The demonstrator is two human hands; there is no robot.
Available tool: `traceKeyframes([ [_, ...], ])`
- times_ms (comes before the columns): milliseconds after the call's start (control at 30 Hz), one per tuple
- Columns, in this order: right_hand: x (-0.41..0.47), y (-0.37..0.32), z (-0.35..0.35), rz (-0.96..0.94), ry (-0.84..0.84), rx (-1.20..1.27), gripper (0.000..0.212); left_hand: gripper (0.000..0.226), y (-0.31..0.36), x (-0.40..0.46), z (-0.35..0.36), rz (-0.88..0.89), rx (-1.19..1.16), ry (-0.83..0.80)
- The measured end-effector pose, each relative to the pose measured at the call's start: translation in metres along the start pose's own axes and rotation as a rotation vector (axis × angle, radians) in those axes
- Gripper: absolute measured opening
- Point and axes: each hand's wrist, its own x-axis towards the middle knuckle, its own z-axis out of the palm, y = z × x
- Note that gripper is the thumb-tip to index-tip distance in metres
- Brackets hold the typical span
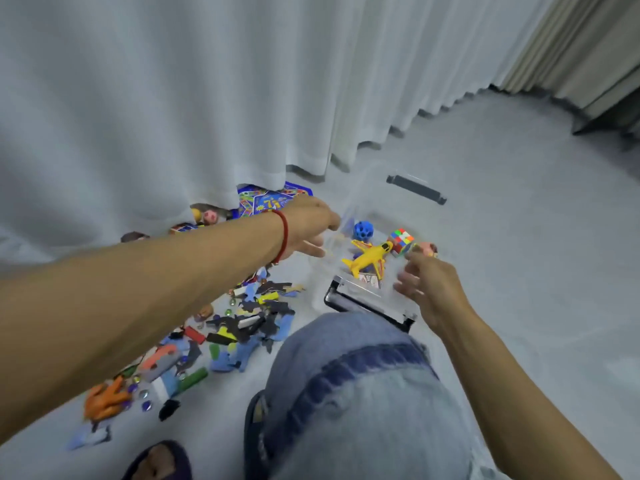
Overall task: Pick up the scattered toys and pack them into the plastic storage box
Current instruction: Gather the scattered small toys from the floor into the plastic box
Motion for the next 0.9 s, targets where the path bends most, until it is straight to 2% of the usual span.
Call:
traceKeyframes([
  [167,-0.018,0.008,0.042,-0.070,-0.184,-0.125,0.016,0.018,-0.022,-0.034,-0.096,-0.078,0.378,0.052],
  [333,-0.036,0.024,0.115,-0.133,-0.349,-0.359,0.015,0.019,-0.071,-0.074,-0.167,-0.180,0.507,0.165],
  [533,-0.066,0.065,0.193,-0.233,-0.609,-0.727,0.010,0.019,-0.166,-0.090,-0.196,-0.242,0.379,0.280],
  [633,-0.072,0.091,0.220,-0.357,-0.760,-0.942,0.022,0.031,-0.222,-0.085,-0.212,-0.275,0.457,0.372],
  [767,-0.064,0.136,0.256,-0.641,-0.965,-1.241,0.035,0.045,-0.294,-0.072,-0.218,-0.324,0.600,0.427],
  [900,-0.063,0.186,0.297,-0.713,-1.091,-1.312,0.039,0.052,-0.342,-0.053,-0.212,-0.313,0.680,0.504],
])
